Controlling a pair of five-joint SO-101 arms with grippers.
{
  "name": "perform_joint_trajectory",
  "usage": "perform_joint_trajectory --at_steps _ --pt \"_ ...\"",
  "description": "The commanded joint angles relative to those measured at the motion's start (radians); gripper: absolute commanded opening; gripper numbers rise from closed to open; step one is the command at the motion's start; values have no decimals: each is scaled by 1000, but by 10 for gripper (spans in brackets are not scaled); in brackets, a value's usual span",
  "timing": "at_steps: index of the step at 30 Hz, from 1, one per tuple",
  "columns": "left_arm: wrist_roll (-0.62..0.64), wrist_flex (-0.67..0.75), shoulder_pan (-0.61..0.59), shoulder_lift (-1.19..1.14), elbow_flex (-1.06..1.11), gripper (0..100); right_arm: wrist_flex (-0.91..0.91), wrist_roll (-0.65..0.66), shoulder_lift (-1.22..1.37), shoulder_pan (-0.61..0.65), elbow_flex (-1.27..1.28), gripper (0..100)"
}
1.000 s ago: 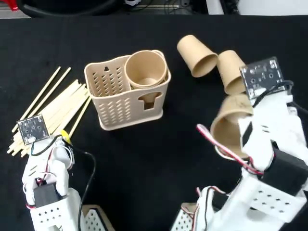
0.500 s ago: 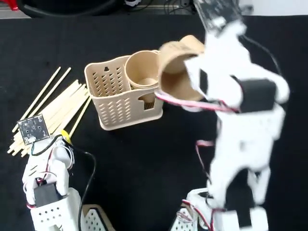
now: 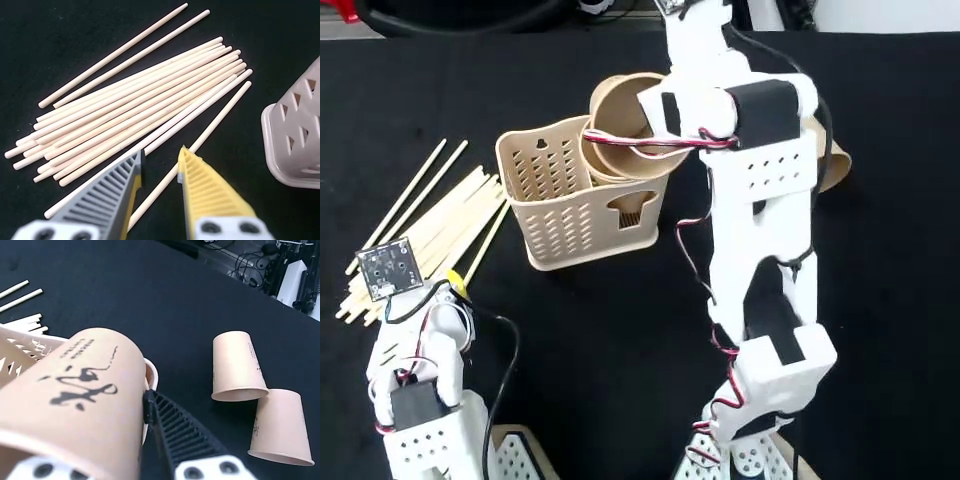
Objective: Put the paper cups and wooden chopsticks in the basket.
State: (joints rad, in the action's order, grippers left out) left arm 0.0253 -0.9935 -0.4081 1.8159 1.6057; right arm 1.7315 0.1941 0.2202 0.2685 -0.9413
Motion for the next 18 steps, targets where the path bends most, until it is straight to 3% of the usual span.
perform_joint_trajectory --at_steps 1,8,18 --pt "-5 14 10 5 -5 127 28 2 -5 9 -2 15" --pt "-5 14 10 5 -5 127 31 43 -5 -5 85 26" --pt "-5 14 10 5 -5 127 12 38 -12 -3 156 187"
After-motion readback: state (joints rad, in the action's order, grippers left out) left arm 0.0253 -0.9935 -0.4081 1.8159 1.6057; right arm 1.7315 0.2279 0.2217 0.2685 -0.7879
